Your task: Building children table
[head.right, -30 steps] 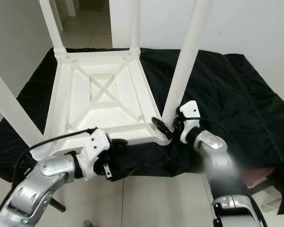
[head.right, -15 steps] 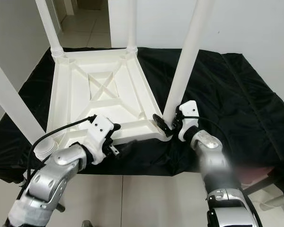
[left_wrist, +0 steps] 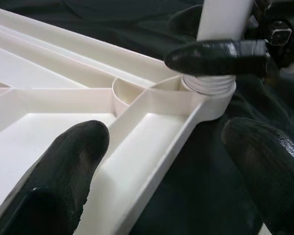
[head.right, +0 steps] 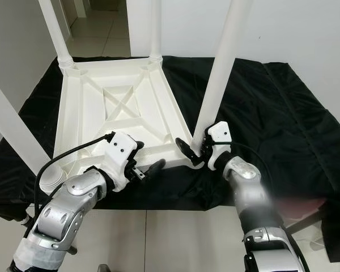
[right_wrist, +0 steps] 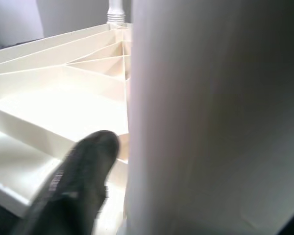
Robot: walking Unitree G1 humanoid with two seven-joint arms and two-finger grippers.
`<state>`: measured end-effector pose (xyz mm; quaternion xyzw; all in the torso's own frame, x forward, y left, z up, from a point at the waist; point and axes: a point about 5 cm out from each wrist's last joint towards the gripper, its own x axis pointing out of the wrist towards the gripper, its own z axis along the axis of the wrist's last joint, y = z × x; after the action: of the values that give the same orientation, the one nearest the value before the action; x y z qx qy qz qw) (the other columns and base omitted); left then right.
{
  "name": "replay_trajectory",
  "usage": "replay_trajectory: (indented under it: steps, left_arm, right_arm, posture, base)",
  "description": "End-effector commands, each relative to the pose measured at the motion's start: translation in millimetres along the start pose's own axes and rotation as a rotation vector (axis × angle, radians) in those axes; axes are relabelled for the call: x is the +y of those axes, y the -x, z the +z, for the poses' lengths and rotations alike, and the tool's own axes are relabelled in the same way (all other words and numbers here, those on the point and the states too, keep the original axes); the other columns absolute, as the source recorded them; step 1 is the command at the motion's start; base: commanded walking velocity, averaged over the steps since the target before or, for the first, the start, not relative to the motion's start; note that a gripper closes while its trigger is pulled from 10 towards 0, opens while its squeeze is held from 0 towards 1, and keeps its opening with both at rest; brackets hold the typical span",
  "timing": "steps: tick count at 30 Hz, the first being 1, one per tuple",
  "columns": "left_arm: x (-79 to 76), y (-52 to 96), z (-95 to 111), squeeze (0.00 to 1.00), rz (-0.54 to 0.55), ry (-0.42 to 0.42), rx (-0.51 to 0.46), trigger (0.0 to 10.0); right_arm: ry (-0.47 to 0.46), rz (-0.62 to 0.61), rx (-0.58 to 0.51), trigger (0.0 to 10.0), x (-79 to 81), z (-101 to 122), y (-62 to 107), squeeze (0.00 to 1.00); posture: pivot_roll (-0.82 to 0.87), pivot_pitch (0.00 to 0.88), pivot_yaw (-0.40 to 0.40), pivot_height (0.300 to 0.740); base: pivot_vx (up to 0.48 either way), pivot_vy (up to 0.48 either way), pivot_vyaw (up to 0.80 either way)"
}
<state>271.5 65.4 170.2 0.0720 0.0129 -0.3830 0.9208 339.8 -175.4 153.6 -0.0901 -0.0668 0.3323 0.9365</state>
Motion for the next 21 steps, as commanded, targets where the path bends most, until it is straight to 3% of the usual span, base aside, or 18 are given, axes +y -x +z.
replay_trajectory:
  steps: [1,10,11,12,13,15,17,21]
  left_arm:
    - [-2.4,1.2,1.3,0.00,0.004,-0.024,-0.005,10.0]
    - [-2.4,-3.3,0.9,0.00,0.019,-0.026,-0.015,10.0]
    - [-2.9,-4.0,2.2,0.00,0.015,-0.026,-0.021,10.0]
    - [-3.3,-4.6,3.1,0.00,0.012,-0.025,-0.025,10.0]
    - [-3.1,-5.1,2.2,0.00,0.011,-0.027,-0.021,10.0]
    - [-3.1,-5.1,2.2,0.00,0.011,-0.027,-0.021,10.0]
    - [-1.8,-3.5,0.0,0.00,0.015,-0.037,-0.015,10.0]
    - [-0.9,-2.5,-1.5,0.00,0.020,-0.045,-0.015,10.0]
  right_arm:
    - [0.027,0.036,0.005,0.0,1.3,2.7,-3.9,0.00]
    - [0.040,0.049,0.000,0.0,1.5,5.4,-2.4,0.00]
    - [0.028,0.037,-0.008,8.3,1.9,6.1,-1.2,0.00]
    - [0.019,0.028,-0.014,8.3,2.1,6.7,-0.3,0.00]
    - [-0.014,-0.003,-0.024,10.0,2.3,6.8,0.9,0.00]
    - [-0.014,-0.003,-0.024,10.0,2.3,6.8,0.9,0.00]
    - [-0.062,-0.102,-0.011,10.0,3.1,4.0,3.2,0.00]
    - [-0.097,-0.174,0.003,10.0,6.7,2.1,4.0,0.00]
  posture:
    - [0.03,0.089,-0.016,0.740]
    - [0.01,0.078,-0.019,0.740]
    - [0.00,0.073,-0.017,0.740]
    - [0.00,0.073,-0.017,0.740]
    - [0.00,0.069,-0.018,0.740]
    - [0.00,0.069,-0.018,0.740]
    - [0.00,0.068,-0.017,0.740]
    - [-0.01,0.067,-0.013,0.740]
  base:
    - [0.000,0.000,0.00]
    - [0.000,0.000,0.00]
    - [0.000,0.000,0.00]
    - [0.000,0.000,0.00]
    - [0.000,0.000,0.00]
    - [0.000,0.000,0.00]
    - [0.000,0.000,0.00]
    - [0.000,0.000,0.00]
